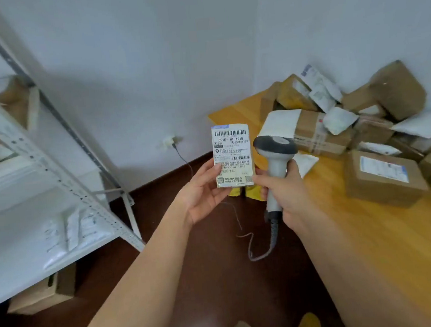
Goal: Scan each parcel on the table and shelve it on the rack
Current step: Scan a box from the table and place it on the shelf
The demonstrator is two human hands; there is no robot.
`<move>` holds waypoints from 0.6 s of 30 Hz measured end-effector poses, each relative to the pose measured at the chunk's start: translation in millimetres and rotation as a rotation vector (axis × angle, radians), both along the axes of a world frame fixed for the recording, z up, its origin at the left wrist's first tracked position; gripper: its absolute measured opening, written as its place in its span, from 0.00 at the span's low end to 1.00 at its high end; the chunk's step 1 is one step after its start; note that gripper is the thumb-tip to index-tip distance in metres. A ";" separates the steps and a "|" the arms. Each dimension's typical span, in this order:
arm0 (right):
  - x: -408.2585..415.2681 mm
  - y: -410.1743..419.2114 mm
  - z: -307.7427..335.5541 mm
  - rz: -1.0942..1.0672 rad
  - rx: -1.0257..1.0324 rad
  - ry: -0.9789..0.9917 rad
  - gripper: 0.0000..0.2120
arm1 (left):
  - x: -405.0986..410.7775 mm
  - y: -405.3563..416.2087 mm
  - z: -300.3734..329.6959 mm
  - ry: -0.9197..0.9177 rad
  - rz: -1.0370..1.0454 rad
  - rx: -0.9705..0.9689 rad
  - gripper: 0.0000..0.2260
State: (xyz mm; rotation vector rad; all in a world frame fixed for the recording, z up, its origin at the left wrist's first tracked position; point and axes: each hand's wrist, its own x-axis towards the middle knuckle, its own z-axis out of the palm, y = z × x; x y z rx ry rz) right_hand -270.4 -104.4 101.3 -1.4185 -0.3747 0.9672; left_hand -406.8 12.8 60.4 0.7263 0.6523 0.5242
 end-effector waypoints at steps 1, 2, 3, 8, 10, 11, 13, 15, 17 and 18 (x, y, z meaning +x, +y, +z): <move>-30.2 10.3 -0.6 0.051 0.002 -0.001 0.24 | -36.4 4.1 2.0 0.014 0.049 0.002 0.23; -59.6 20.7 -0.9 0.099 0.005 -0.002 0.23 | -72.1 7.0 4.0 0.026 0.093 0.005 0.23; -88.3 30.4 -0.5 0.145 0.004 -0.003 0.23 | -106.8 8.9 6.2 0.039 0.137 0.004 0.23; -214.0 77.4 -0.1 0.361 -0.025 0.024 0.20 | -254.2 14.9 8.1 0.079 0.410 -0.033 0.24; -255.1 92.9 -0.3 0.459 -0.043 0.015 0.18 | -299.9 18.2 3.2 0.057 0.521 -0.085 0.23; -272.5 99.7 -0.8 0.506 -0.049 0.007 0.18 | -318.8 19.8 0.5 0.046 0.569 -0.119 0.22; -301.4 114.1 -2.3 0.586 -0.053 -0.006 0.17 | -348.5 25.2 -5.7 0.035 0.636 -0.163 0.20; -324.4 132.5 -3.5 0.650 -0.056 -0.015 0.16 | -369.8 33.4 -9.0 0.031 0.675 -0.160 0.17; -344.8 156.1 -6.1 0.696 -0.057 -0.015 0.16 | -388.6 46.1 -9.6 0.033 0.712 -0.145 0.14; -354.7 169.4 -8.3 0.716 -0.059 -0.025 0.16 | -398.7 53.8 -9.3 0.039 0.734 -0.138 0.13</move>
